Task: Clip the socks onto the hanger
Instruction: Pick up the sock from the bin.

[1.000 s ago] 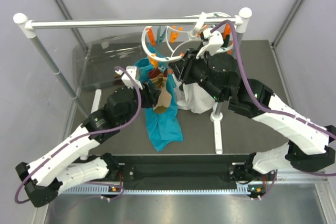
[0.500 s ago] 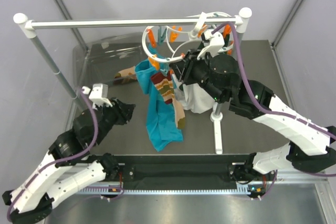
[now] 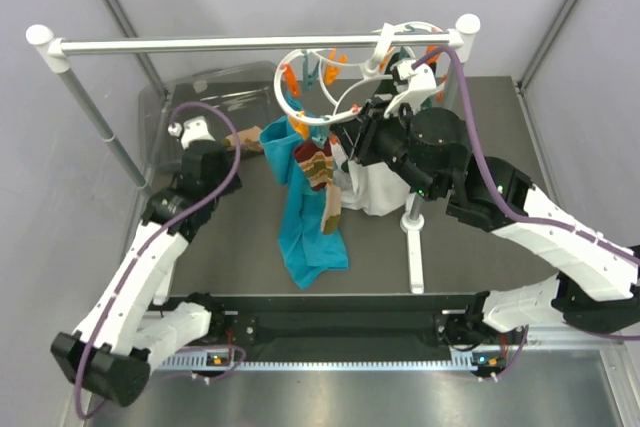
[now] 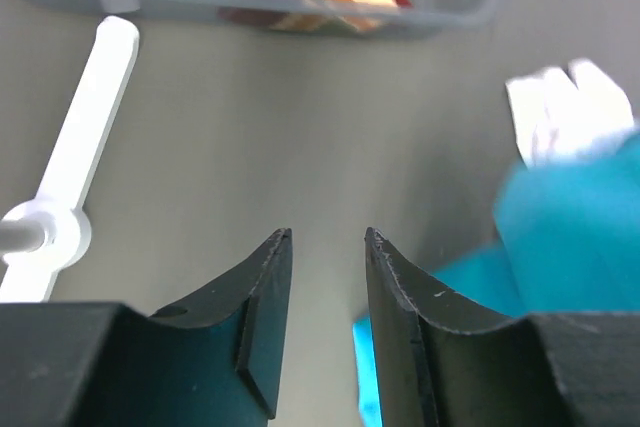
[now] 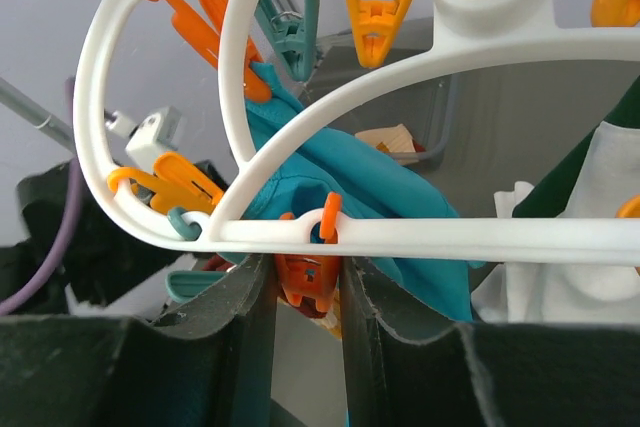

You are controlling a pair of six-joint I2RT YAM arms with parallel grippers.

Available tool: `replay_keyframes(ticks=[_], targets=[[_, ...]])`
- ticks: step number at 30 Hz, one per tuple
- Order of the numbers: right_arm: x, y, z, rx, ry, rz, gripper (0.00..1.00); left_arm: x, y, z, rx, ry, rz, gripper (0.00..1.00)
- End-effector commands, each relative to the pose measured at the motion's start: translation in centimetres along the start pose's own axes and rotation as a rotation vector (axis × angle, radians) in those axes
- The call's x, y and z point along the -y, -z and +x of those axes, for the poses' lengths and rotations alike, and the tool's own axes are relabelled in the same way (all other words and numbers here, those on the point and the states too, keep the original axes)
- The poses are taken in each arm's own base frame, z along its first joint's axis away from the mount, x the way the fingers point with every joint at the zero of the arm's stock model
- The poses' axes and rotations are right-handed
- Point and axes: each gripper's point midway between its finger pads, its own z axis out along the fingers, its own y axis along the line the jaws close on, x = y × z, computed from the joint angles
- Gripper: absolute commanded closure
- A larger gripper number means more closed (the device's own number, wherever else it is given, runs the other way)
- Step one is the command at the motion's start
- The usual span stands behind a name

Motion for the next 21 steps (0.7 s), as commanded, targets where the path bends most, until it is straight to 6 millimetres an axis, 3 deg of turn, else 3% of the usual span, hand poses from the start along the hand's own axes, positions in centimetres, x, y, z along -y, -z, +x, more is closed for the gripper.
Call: replay_keyframes(ticks=[1, 3, 5, 9, 14, 16, 17, 18, 21], targets=[[0.2, 0.8, -0.1, 0.001, 0.011, -0.004, 1.00, 2.6, -2.9, -2.4, -0.003, 0.078, 0.156, 0.60], [0.1, 0.7, 0.0, -0.005, 0.010, -0.010, 1.00, 2.4, -4.3, -3.7, 0.001, 0.123, 0.128, 0.58], [-0.3, 0.6, 0.4, -0.016, 0.002, -0.030, 1.00, 2.4, -6.8, -3.5, -0.045, 0.148, 0.083, 0.55], [-0.8, 0.0, 1.7, -0.052, 0.005, -0.050, 1.00, 2.5, -10.8, -5.7, -0.025, 0.263, -0.026, 0.50], [-1.0, -0.4, 3.1, -0.082, 0.008, -0.069, 1.00, 1.2, -14.7, -8.8, 0.048, 0.335, -0.211, 0.49], [-1.0, -0.3, 3.0, -0.082, 0.005, -0.068, 1.00, 1.0, -17.2, -8.0, 0.022, 0.341, -0.255, 0.49], [-1.1, -0.3, 3.0, -0.081, 0.002, -0.072, 1.00, 1.4, -17.5, -9.2, 0.040, 0.360, -0.253, 0.48], [-1.1, -0.2, 3.0, -0.083, 0.002, -0.075, 1.00, 0.8, -19.0, -7.8, 0.001, 0.382, -0.304, 0.48], [-1.0, -0.1, 2.9, -0.078, 0.005, -0.072, 1.00, -0.4, -20.8, -6.7, -0.033, 0.434, -0.419, 0.45]])
